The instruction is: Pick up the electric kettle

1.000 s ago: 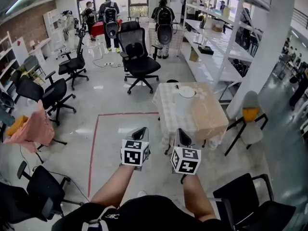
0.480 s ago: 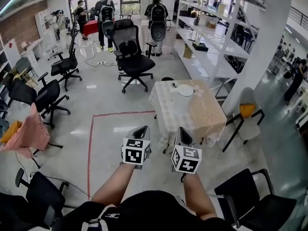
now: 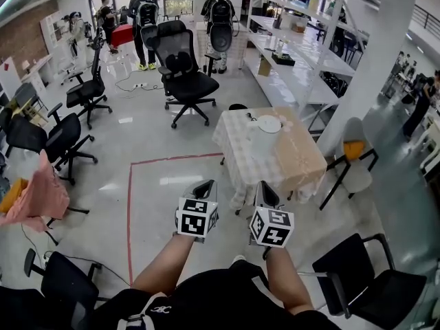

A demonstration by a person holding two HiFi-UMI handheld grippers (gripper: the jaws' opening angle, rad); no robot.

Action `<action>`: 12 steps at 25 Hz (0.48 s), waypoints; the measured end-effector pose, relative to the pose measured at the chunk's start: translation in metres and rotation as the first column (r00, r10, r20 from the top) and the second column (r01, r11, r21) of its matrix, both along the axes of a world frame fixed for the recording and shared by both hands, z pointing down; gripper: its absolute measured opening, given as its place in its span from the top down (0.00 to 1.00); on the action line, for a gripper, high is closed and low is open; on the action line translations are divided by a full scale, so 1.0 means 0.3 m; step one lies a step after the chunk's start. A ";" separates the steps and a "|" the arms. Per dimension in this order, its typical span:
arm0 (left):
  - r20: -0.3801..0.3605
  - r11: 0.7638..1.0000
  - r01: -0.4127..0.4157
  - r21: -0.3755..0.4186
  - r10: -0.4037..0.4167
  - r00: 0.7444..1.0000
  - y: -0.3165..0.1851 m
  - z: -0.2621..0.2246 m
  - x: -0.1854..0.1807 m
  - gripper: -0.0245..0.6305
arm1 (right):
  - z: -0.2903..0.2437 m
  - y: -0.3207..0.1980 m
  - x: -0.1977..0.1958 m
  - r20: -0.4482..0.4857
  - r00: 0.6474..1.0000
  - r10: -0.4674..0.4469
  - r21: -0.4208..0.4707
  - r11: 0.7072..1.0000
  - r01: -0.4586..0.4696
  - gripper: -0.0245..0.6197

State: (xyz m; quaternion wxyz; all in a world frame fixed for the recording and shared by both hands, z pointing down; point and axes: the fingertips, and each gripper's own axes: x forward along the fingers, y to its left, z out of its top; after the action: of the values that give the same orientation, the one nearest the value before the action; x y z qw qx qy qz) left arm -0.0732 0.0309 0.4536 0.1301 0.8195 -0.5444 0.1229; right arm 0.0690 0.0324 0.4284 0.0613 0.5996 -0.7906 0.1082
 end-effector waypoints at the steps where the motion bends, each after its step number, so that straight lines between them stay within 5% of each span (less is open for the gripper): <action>1: 0.001 1.000 0.000 0.000 0.000 1.000 -0.006 0.008 -0.005 0.96 | 0.008 -0.008 -0.004 -0.001 1.000 0.001 0.000 1.000 -0.001 0.97; 12: 0.052 0.999 -0.025 -0.023 0.026 0.998 -0.192 0.070 0.000 0.96 | 0.072 -0.225 -0.002 0.043 0.999 0.023 -0.014 1.000 -0.022 0.97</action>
State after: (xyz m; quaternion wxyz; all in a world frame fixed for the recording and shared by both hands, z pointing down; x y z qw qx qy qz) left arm -0.0731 -0.0267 0.4745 0.1235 0.8215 -0.5356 0.1519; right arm 0.0684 -0.0351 0.4502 0.0469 0.6055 -0.7843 0.1270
